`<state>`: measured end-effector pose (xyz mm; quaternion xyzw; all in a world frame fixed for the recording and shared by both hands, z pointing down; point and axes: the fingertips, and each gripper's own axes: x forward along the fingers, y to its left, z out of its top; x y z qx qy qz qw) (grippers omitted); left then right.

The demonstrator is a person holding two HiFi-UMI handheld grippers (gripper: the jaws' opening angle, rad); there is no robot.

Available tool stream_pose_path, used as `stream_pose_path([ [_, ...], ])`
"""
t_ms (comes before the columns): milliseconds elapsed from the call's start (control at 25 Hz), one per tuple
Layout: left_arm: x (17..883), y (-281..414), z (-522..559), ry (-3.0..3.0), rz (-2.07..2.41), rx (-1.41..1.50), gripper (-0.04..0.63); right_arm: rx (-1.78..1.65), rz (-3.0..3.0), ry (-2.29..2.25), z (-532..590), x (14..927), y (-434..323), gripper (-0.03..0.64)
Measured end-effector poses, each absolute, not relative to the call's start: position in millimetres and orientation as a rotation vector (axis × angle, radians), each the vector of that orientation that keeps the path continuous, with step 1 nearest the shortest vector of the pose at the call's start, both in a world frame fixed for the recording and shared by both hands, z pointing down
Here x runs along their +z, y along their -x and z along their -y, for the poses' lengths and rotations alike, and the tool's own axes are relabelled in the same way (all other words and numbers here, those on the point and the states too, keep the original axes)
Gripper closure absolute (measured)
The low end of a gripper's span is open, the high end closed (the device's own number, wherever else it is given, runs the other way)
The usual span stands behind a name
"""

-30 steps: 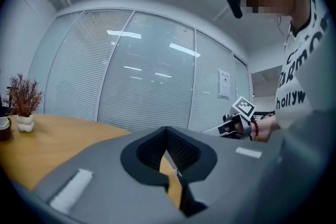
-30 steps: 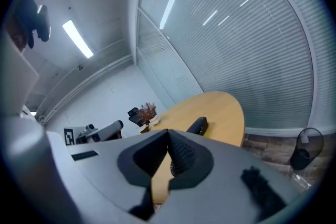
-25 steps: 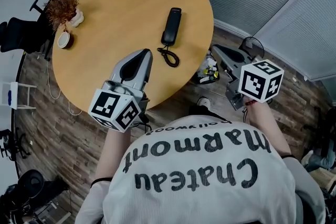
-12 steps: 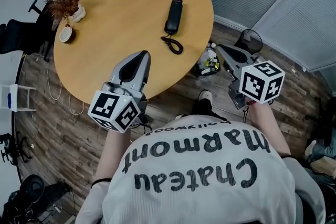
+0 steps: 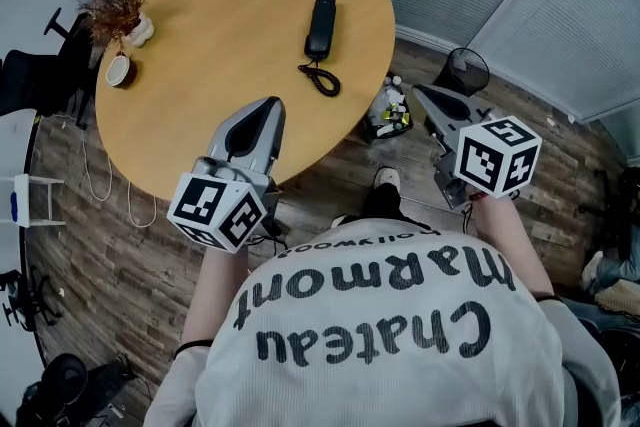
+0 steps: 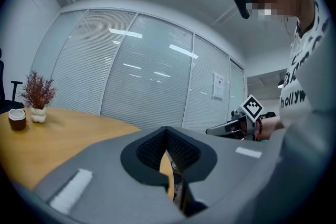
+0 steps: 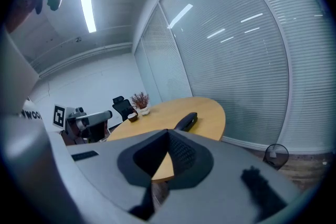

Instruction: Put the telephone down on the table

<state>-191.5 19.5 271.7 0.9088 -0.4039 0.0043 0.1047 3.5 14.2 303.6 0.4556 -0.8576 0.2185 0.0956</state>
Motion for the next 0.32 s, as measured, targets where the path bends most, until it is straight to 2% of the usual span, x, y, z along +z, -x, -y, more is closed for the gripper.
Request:
stream_pose_path([
  [320,270.1,193.8,-20.2,-2.682,1.186,-0.003,0.589,0.647,2.522,-1.384,-20.6,303.8,-7.9,0.603],
])
